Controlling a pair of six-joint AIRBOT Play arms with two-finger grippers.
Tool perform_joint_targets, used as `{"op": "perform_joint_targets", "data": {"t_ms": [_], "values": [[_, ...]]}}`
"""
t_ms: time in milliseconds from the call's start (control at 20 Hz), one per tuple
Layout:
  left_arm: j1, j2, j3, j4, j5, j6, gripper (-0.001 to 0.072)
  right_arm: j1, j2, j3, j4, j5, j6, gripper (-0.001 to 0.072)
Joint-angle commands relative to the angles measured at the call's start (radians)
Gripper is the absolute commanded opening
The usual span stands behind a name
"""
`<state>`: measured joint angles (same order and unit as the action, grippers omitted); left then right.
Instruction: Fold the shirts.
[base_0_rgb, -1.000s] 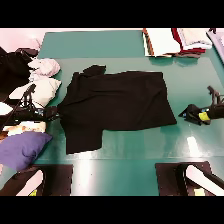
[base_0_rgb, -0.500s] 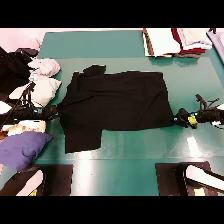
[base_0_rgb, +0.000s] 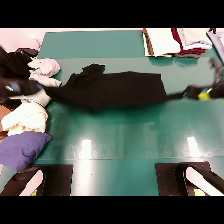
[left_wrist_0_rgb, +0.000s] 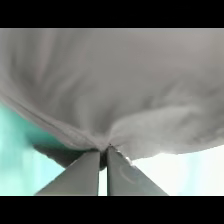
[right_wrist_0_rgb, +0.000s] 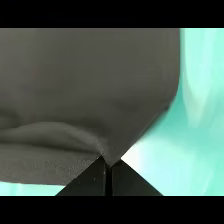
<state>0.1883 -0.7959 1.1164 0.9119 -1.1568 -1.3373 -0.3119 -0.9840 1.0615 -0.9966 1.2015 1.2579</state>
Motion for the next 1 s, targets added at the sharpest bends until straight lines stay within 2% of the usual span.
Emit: {"op": "perform_joint_targets", "data": {"t_ms": [0,200,400,600,800,950], "values": [[0.000,0.044,0.388,0.000,-0.039,-0.019,0.0025,0.001,0.166,0.314,0.001,0.001,-0.002,0.0018],[0.000,0.045,0.812,0.001,-0.010,-0.062,0.0024,-0.105,0.267,0.584,0.001,0.008,0.003,0.0017],[0.000,0.045,0.977,0.043,0.006,-0.096,0.0023,-0.203,0.265,0.740,0.002,0.092,0.024,0.0017],[0.000,0.022,0.857,0.056,-0.023,-0.104,0.0023,-0.204,0.153,0.840,0.003,0.192,0.069,0.0017],[0.000,-0.101,0.591,0.045,-0.079,-0.102,0.0024,-0.097,0.000,0.718,-0.008,0.222,0.070,0.0016],[-0.005,-0.244,0.400,0.046,-0.090,-0.089,0.0024,0.038,-0.140,0.546,-0.187,0.217,0.109,0.0016]]}}
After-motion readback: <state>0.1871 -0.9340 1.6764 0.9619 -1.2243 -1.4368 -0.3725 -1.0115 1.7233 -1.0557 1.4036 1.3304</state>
